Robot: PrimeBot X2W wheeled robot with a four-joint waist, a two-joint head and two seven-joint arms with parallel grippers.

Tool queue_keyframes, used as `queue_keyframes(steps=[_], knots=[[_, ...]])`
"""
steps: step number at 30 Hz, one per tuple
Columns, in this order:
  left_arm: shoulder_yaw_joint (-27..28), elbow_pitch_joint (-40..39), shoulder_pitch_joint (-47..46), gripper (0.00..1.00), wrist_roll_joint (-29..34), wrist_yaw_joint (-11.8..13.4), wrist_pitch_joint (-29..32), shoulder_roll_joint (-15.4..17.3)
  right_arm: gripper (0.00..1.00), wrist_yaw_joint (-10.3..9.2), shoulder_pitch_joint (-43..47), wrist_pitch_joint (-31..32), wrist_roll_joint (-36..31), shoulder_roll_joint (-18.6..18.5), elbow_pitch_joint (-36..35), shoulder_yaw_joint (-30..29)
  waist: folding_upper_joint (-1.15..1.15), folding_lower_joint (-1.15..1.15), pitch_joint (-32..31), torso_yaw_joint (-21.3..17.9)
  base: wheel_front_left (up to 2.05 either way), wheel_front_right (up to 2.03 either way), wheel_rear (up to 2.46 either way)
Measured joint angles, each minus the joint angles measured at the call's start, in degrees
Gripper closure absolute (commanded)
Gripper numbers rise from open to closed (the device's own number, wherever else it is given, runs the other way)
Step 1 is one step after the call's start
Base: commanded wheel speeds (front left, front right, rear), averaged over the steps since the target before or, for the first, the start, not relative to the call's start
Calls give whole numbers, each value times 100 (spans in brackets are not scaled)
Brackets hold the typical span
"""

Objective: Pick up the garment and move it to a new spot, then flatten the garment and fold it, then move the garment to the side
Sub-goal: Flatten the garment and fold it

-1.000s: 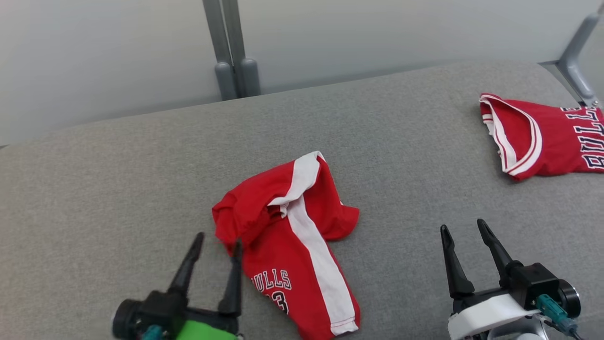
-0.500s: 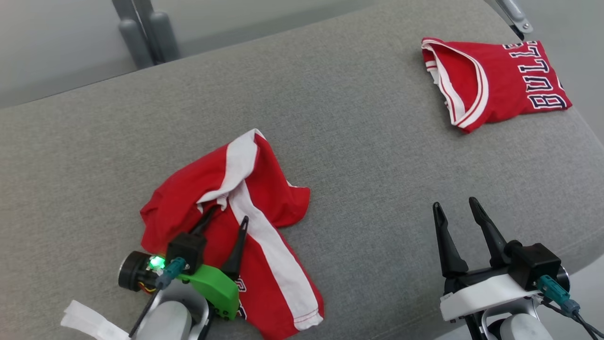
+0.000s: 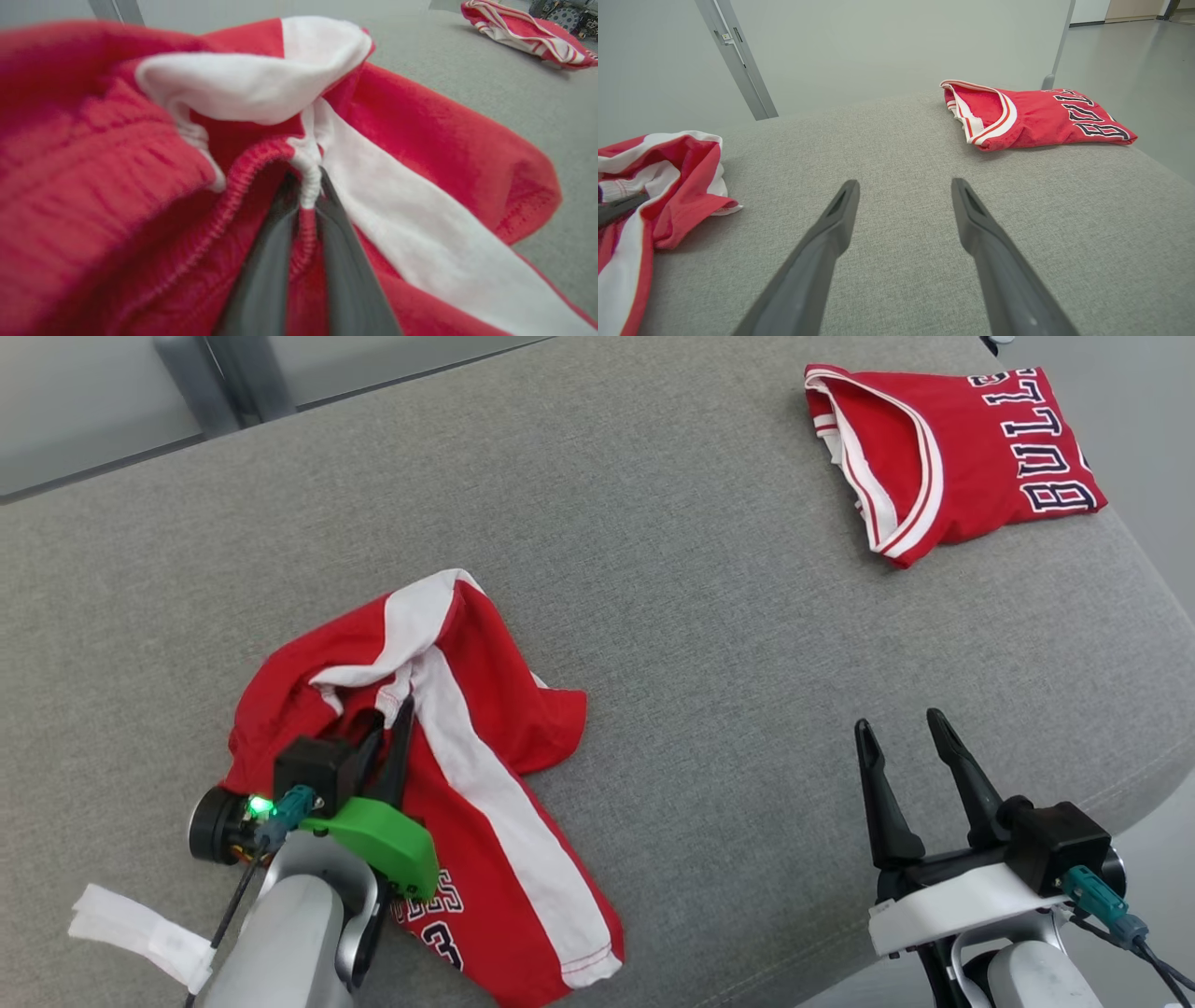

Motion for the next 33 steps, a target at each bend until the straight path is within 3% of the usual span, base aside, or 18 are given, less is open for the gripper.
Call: queue_keyframes(steps=[4,10,13,17,21,26,27,29,33], knots=[[-53,-620,-23,100,-227,-86,297,-69,0,0,31,0,-26,0,11,-32,0,0,-37,88,0,0,0],[-27,-2515,594,100,-856,-126,1078,-44,0,0,122,0,-60,0,51,-105,0,0,-171,232,0,0,0],[-1,-3608,1262,100,-1256,-132,1670,123,0,0,176,1,-80,-1,55,-177,0,0,-231,349,0,0,0],[258,-4602,2305,100,-1601,43,2377,636,0,0,241,0,-108,1,74,-213,0,0,-294,559,0,0,0],[527,-4787,3242,100,-2169,124,2830,944,0,0,246,0,-159,0,79,-227,0,0,-334,806,0,0,0],[705,-4039,3673,98,-2719,102,3010,1012,0,0,234,0,-272,0,114,-215,0,0,-363,1136,0,0,0],[754,-3857,3661,81,-2719,92,2929,1017,0,0,232,1,-302,1,121,-209,0,0,-369,1208,0,0,0],[776,-3470,3603,0,-2921,-7,2682,834,0,0,226,1,-347,2,137,-202,0,0,-391,1398,0,0,0],[772,-3232,3517,0,-2988,-96,2424,761,0,0,237,0,-392,2,176,-212,0,0,-441,1626,0,0,0]])
